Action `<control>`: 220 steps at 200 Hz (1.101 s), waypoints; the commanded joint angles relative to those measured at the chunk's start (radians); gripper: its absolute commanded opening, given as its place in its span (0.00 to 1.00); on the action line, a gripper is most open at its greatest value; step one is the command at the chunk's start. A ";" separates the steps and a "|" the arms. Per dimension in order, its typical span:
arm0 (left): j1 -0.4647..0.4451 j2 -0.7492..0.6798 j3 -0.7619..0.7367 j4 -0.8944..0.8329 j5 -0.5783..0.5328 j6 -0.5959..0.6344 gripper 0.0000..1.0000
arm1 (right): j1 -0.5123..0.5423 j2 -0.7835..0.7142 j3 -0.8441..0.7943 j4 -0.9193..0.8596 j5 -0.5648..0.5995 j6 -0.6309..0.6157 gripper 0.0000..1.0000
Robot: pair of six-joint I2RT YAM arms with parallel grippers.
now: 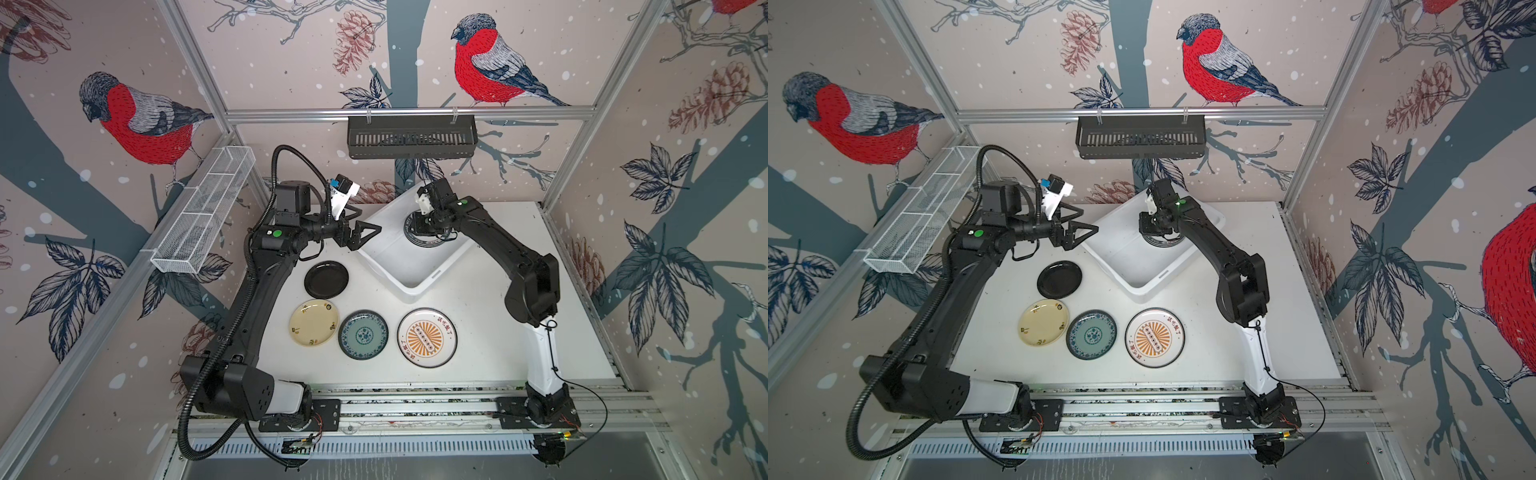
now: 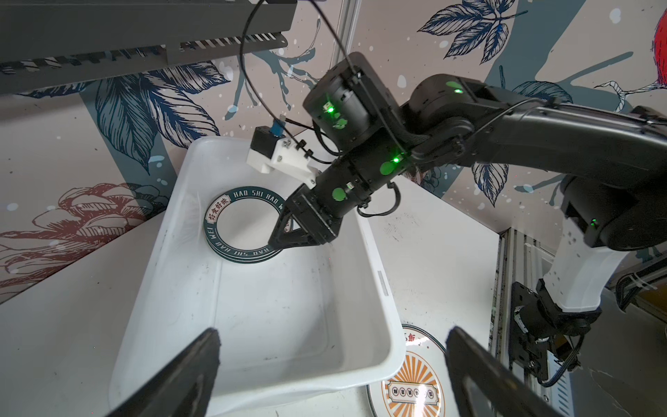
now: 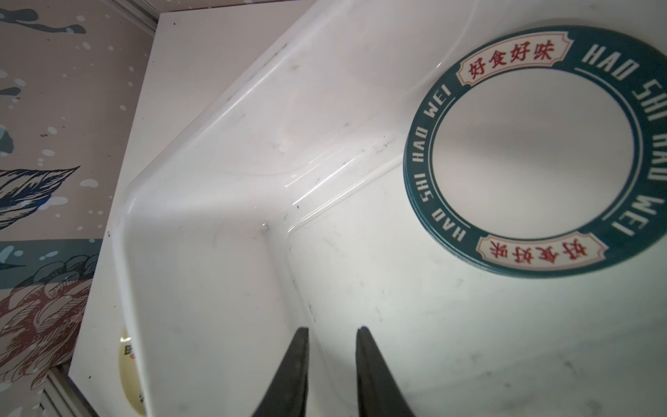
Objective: Place the plates into the plastic bin on the countertop
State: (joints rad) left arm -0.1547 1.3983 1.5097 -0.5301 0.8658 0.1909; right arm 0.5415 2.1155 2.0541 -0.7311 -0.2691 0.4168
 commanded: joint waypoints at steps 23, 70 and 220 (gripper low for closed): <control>-0.001 0.004 0.018 -0.019 0.006 0.024 0.96 | 0.008 -0.330 -0.327 0.103 -0.003 0.018 0.27; -0.001 0.032 0.038 -0.028 0.017 0.019 0.96 | -0.018 -0.767 -0.813 0.210 -0.075 0.110 0.32; -0.003 0.037 0.043 -0.042 0.051 0.008 0.97 | -0.117 -1.048 -1.633 0.527 -0.302 0.350 0.36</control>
State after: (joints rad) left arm -0.1555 1.4437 1.5578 -0.5674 0.8902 0.1909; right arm 0.4229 1.0489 0.4446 -0.3149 -0.5159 0.7582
